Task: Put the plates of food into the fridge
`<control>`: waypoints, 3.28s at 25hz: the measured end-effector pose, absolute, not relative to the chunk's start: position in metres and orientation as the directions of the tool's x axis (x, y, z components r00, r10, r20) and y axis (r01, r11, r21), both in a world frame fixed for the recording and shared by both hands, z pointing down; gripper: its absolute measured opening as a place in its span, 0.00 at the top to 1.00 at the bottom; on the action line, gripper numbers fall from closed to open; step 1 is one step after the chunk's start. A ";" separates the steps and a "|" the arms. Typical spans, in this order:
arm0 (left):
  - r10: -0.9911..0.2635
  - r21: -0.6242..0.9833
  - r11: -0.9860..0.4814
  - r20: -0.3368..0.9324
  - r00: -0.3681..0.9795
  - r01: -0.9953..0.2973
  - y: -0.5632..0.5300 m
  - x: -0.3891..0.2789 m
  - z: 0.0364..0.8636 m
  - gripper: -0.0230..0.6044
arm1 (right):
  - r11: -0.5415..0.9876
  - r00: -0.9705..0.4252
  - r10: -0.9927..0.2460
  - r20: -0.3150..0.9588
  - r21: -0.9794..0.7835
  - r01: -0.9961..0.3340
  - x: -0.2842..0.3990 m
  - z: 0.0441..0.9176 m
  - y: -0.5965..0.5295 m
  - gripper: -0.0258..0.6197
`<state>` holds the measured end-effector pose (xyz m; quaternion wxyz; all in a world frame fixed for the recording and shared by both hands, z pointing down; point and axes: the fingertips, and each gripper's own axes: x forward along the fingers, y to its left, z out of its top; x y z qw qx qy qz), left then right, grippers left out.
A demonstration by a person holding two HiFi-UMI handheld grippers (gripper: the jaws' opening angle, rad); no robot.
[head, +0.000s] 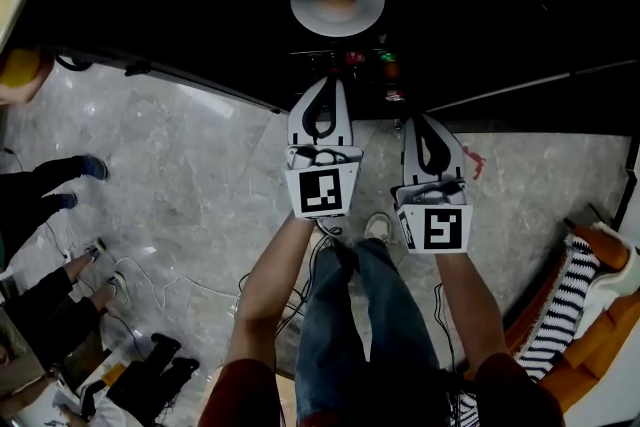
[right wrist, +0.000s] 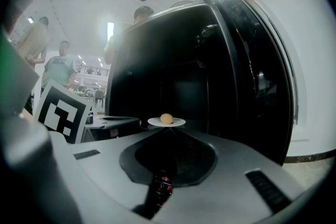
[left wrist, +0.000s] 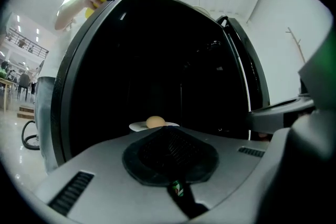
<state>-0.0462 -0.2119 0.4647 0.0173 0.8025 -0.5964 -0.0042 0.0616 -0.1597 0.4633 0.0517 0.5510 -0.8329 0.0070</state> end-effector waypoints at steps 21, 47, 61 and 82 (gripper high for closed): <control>-0.958 0.036 -0.285 0.009 0.285 -0.958 -0.179 -0.068 0.444 0.95 | 0.405 -0.402 -0.913 0.065 0.056 -0.912 0.050 0.448 -0.155 0.94; -0.961 0.026 -0.272 0.034 0.273 -0.962 -0.158 -0.094 0.414 0.95 | 0.424 -0.423 -0.905 0.030 0.075 -0.902 0.034 0.404 -0.145 0.94; -0.956 0.004 -0.290 0.034 0.290 -0.957 -0.146 -0.103 0.357 0.95 | 0.426 -0.430 -0.903 -0.019 0.093 -0.900 0.026 0.348 -0.144 0.95; -0.954 0.009 -0.300 0.014 0.300 -0.954 -0.135 -0.119 0.257 0.95 | 0.454 -0.461 -0.886 -0.045 0.108 -0.884 0.025 0.244 -0.141 0.95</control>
